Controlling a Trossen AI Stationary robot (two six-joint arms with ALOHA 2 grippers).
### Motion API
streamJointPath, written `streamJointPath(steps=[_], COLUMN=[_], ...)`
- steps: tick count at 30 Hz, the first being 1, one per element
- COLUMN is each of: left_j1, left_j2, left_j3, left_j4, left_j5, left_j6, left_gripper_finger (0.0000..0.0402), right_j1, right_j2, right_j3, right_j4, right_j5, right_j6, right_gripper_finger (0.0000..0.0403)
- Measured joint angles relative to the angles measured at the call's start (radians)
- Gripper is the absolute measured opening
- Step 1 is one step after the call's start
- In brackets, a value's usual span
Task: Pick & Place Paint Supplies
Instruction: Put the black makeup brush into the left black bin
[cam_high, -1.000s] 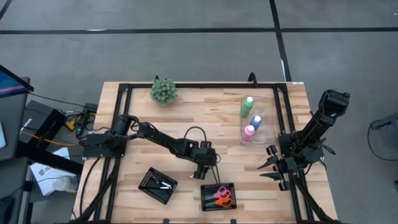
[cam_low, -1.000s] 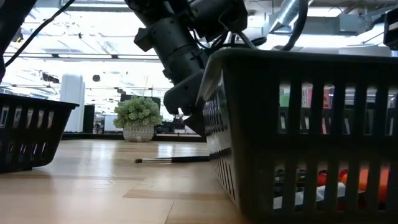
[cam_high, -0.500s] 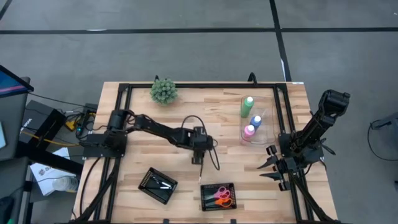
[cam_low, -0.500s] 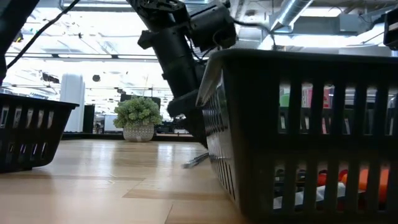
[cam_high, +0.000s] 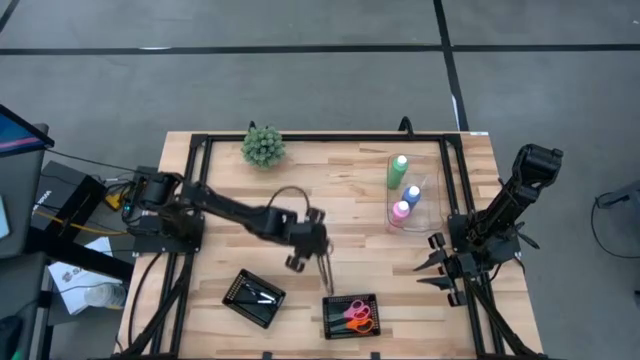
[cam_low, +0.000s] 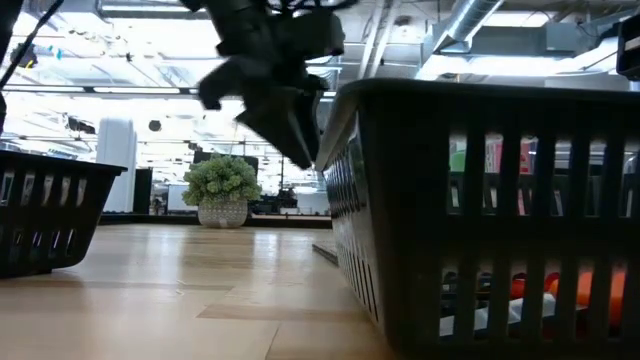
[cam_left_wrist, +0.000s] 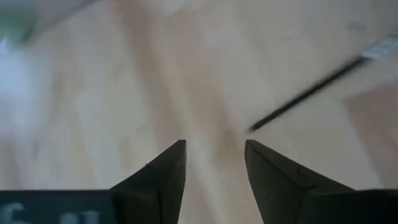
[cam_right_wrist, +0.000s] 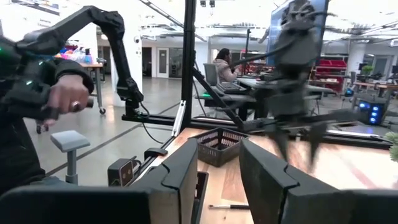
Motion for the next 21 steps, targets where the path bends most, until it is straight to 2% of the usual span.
streamJointPath(steps=[5, 12, 21], left_j1=[-0.081, -0.146, -0.137], left_j2=[0.025, 0.097, 0.17], left_j3=[-0.115, -0.136, -0.133], left_j4=[0.18, 0.321, 0.38], left_j5=[0.039, 0.048, 0.077], left_j6=[0.208, 0.243, 0.305], left_gripper_finger=[0.0171, 0.019, 0.0169], right_j1=[0.0, 0.0, 0.0], right_j2=[0.0, 0.0, 0.0], right_j3=[0.0, 0.0, 0.0], right_j4=[0.0, -0.003, -0.001], right_j5=[0.008, 0.008, 0.009], right_j6=[0.0, 0.0, 0.0], right_gripper_finger=[0.0109, 0.0109, 0.0109])
